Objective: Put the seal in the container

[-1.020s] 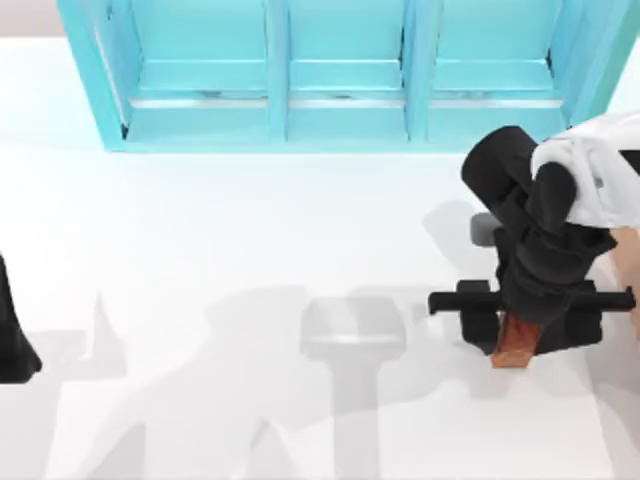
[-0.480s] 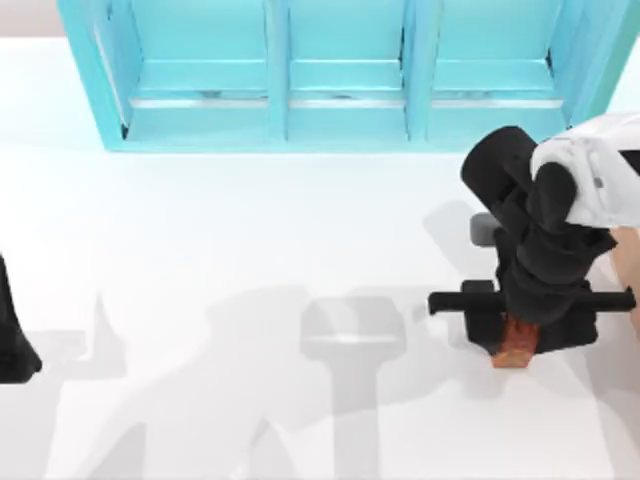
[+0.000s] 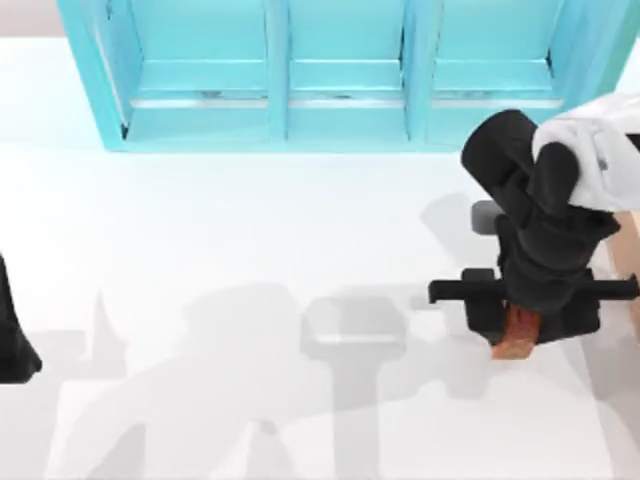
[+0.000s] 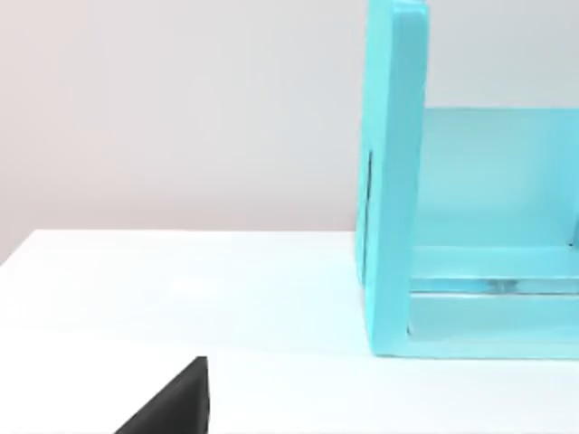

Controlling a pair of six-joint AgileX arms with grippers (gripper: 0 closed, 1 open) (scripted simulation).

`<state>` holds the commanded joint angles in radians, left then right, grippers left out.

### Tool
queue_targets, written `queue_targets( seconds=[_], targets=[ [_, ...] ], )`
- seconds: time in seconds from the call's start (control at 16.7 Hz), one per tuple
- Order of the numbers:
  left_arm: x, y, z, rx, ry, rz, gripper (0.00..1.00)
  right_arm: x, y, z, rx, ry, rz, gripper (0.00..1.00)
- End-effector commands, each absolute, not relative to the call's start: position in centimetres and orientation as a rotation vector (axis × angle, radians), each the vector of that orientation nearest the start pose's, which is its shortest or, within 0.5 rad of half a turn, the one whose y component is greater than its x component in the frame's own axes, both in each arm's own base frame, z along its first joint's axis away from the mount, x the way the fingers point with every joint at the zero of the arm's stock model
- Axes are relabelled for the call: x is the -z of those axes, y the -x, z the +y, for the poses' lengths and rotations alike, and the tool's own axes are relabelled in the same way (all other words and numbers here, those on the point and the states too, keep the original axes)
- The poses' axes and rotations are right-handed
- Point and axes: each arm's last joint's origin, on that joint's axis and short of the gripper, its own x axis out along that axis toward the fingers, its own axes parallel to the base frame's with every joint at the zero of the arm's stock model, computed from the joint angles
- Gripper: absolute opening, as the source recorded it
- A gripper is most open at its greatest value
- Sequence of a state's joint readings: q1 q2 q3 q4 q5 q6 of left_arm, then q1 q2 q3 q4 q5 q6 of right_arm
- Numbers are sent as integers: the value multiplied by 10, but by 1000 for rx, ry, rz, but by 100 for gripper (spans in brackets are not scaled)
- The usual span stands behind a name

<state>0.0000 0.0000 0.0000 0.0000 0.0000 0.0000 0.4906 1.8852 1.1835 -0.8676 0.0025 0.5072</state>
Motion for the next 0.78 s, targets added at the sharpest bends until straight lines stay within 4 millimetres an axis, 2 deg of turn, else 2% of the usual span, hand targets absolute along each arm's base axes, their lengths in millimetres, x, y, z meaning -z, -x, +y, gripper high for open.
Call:
queue_targets(
  seconds=[0.48, 0.78],
  targets=[
    [-160, -106, -1, 0, 0, 0, 100, -217, -291, 158, 10, -9, 1571, 0],
    [-160, -106, -1, 0, 0, 0, 100, -220, -290, 158, 10, -8, 1573, 0]
  ],
)
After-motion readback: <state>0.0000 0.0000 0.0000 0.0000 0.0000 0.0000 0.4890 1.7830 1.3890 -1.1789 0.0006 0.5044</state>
